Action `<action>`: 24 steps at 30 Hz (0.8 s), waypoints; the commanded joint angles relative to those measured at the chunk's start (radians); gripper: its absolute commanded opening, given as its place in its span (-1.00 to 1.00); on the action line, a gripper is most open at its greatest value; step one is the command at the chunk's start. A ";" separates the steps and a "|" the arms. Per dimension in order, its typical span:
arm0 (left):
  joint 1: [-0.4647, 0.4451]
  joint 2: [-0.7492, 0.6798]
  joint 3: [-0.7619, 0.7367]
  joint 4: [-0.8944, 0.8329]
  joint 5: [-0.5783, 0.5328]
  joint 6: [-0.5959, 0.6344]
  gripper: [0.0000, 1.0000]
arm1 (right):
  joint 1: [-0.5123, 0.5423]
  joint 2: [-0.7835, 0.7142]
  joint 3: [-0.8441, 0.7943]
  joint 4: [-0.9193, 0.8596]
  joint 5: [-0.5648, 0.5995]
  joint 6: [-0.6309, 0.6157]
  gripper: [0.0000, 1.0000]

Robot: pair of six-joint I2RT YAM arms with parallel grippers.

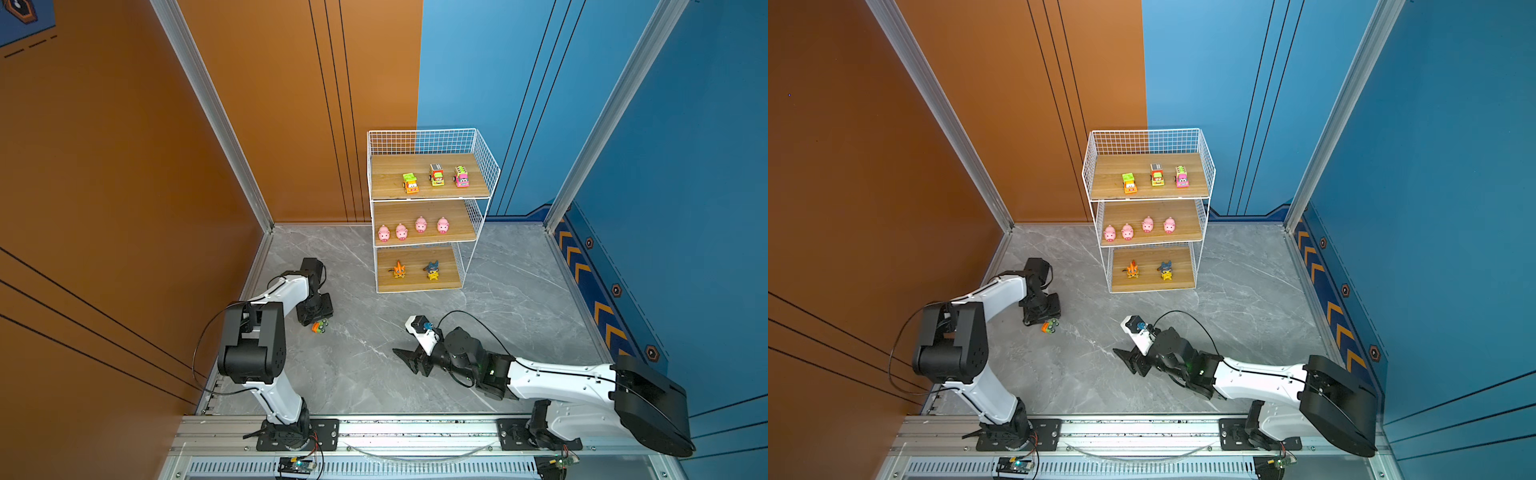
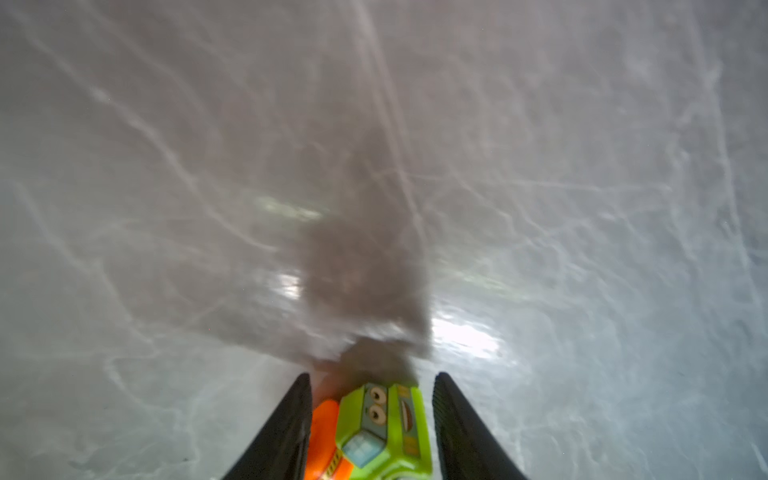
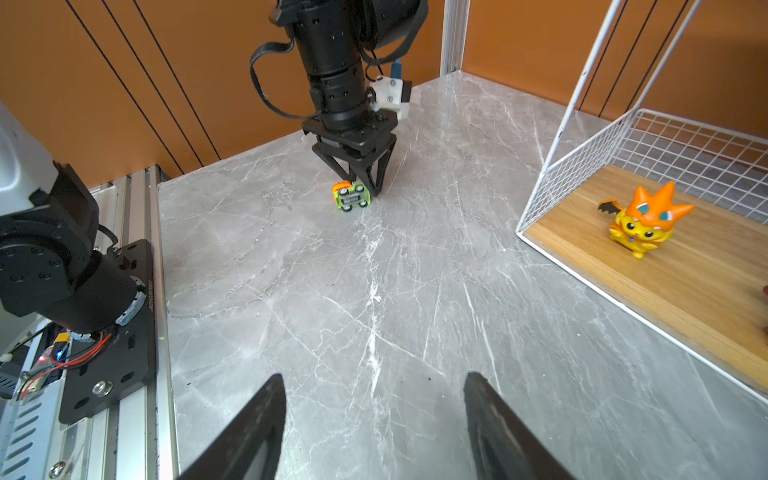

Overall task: Place and organize the plastic toys onto the shelf
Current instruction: 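Lower the left gripper toward the small green and orange car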

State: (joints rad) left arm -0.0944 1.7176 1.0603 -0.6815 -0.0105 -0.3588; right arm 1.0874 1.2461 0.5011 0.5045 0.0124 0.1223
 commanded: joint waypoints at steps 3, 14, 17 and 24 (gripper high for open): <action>-0.194 -0.058 -0.023 -0.044 -0.020 0.040 -0.01 | -0.012 -0.072 -0.036 -0.078 0.056 0.027 0.36; -0.446 -0.192 -0.051 -0.041 0.004 -0.049 0.28 | -0.039 -0.112 -0.101 -0.082 0.053 0.041 0.36; -0.389 -0.277 -0.054 -0.042 0.010 -0.087 0.54 | -0.031 -0.079 -0.094 -0.040 0.031 0.043 0.36; -0.268 -0.418 -0.115 -0.108 -0.057 -0.256 0.70 | 0.018 0.084 -0.005 -0.004 0.042 0.034 0.35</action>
State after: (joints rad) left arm -0.3817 1.3247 0.9840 -0.7155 -0.0200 -0.5152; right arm 1.0874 1.2816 0.4473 0.4587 0.0559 0.1547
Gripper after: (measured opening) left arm 0.848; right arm 0.678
